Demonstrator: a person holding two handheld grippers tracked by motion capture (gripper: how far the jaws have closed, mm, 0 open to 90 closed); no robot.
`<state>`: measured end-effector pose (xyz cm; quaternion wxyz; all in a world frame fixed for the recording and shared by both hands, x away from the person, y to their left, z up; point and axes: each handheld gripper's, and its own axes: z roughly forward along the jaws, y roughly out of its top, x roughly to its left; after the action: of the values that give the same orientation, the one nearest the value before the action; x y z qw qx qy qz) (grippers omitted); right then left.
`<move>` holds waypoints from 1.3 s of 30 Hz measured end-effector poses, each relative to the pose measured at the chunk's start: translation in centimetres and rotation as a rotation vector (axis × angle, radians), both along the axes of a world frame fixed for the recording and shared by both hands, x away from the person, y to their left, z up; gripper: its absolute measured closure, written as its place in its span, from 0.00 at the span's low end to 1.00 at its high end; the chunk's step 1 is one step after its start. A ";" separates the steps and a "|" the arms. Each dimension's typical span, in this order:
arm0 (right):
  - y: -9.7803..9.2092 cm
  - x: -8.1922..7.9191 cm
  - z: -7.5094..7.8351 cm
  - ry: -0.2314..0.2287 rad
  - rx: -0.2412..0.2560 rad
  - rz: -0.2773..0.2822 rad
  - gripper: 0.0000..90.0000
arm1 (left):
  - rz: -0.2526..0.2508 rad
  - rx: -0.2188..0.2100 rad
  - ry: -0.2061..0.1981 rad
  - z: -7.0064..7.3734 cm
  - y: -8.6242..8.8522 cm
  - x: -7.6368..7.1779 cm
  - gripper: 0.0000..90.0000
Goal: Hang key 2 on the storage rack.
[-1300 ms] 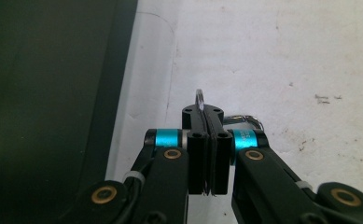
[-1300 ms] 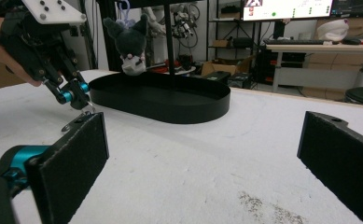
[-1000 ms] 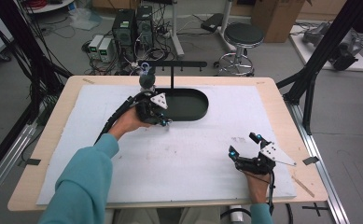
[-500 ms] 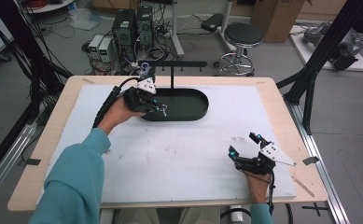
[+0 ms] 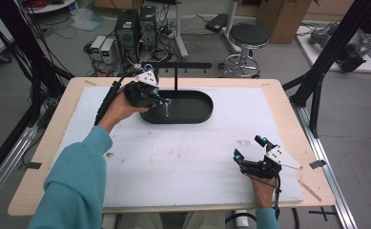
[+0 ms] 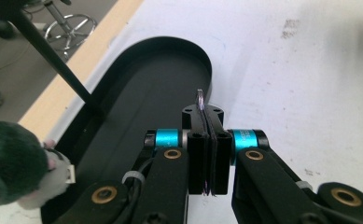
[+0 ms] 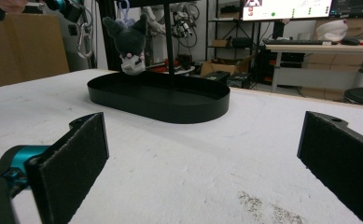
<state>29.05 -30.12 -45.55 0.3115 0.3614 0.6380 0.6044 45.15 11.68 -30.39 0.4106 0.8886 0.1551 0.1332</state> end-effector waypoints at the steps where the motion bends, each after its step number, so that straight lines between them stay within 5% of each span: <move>1: 0.0 0.0 0.0 -0.003 -0.001 0.001 0.01 | 0.002 -0.006 -0.007 0.2 0.0 0.1 0.98; 23: -0.1 0.1 0.0 -0.007 0.001 0.003 0.01 | 0.049 -0.033 -0.040 4.3 0.0 2.8 0.98; 39: 0.0 0.0 0.0 -0.003 0.006 0.002 0.01 | 0.114 -0.023 -0.042 5.7 -0.2 4.3 0.98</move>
<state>29.06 -30.16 -45.56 0.3107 0.3608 0.6360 0.6073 49.41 11.53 -24.73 0.4158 0.8705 0.1985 0.1734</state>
